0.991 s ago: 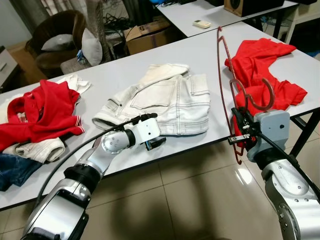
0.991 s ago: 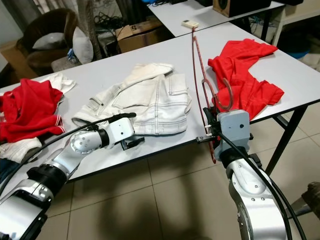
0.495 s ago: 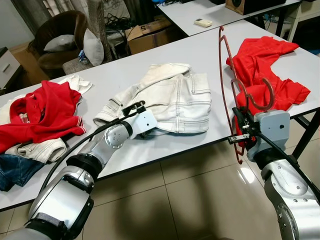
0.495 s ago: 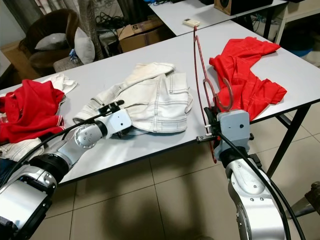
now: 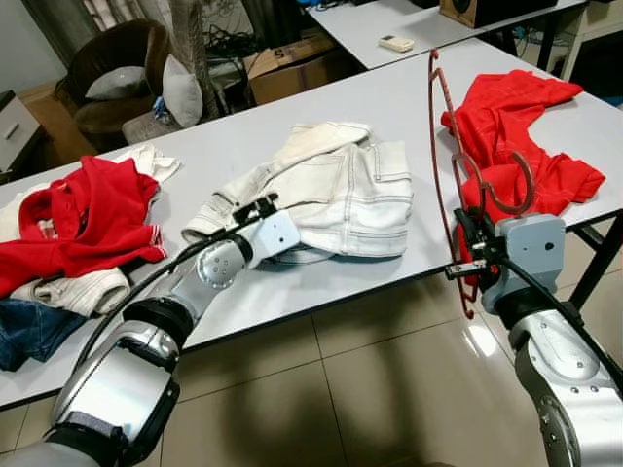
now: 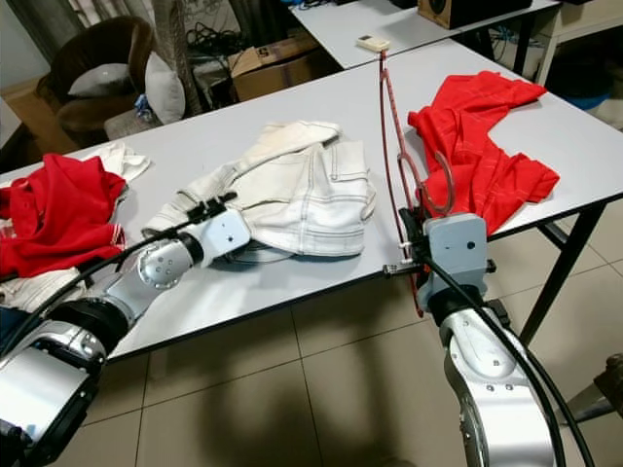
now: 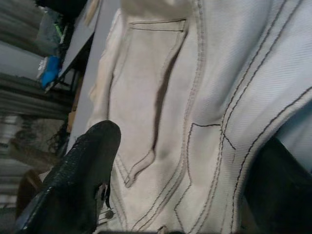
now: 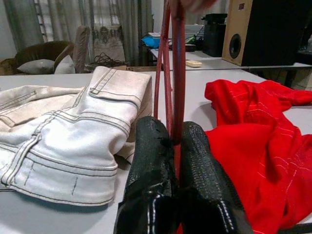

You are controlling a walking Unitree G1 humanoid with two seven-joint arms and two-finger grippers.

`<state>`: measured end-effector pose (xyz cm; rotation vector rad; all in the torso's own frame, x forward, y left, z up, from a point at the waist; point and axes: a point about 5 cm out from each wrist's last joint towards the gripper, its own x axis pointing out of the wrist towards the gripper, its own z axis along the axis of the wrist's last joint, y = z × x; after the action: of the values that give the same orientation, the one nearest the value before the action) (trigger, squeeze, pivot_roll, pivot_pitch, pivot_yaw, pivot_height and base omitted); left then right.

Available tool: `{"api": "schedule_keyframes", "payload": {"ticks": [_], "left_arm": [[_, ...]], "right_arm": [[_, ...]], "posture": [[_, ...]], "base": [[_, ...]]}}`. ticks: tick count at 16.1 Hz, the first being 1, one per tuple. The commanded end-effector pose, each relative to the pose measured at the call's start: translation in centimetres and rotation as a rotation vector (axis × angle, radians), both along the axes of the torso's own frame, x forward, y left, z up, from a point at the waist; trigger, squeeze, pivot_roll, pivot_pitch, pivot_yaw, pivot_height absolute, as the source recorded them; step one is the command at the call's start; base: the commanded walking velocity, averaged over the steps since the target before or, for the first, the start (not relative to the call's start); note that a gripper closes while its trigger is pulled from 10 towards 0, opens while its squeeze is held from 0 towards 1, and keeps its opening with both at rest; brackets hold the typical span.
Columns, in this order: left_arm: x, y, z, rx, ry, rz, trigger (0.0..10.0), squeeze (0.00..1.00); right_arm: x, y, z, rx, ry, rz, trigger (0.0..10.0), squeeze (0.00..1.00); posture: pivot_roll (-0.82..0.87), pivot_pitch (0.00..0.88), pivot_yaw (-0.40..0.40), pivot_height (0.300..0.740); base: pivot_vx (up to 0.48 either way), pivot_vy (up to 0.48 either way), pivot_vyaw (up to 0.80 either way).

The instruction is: Hang hanger

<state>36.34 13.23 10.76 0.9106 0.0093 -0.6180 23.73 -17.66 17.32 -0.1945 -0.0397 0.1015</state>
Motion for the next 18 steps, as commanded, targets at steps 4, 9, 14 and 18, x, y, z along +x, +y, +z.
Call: {"api": "schedule_keyframes", "payload": {"ticks": [4,9,14,18], "left_arm": [[0.1,0.4,0.0,-0.007,0.036,0.006,0.0,0.0],[0.0,0.2,-0.6,-0.106,0.116,0.048,0.0,0.0],[-0.1,0.3,-1.1,-0.187,0.14,0.109,0.0,0.0],[-0.7,-0.9,-1.9,-0.256,0.164,0.107,0.0,0.0]], "right_arm": [[0.2,0.7,0.5,0.018,-0.033,0.03,10.0,0.0],[0.3,1.1,0.2,0.004,0.006,0.071,10.0,0.0],[0.4,0.9,0.3,-0.034,0.015,0.099,10.0,0.0],[1.0,0.5,0.8,-0.08,0.032,0.16,10.0,0.0]], "posture": [[-0.2,0.0,0.252,0.74],[-0.2,0.0,0.234,0.74],[-0.22,0.0,0.193,0.74],[-0.23,0.0,0.098,0.74]], "base": [[0.0,0.0,0.0],[0.0,0.0,0.0],[0.0,0.0,0.0],[0.0,0.0,0.0]]}}
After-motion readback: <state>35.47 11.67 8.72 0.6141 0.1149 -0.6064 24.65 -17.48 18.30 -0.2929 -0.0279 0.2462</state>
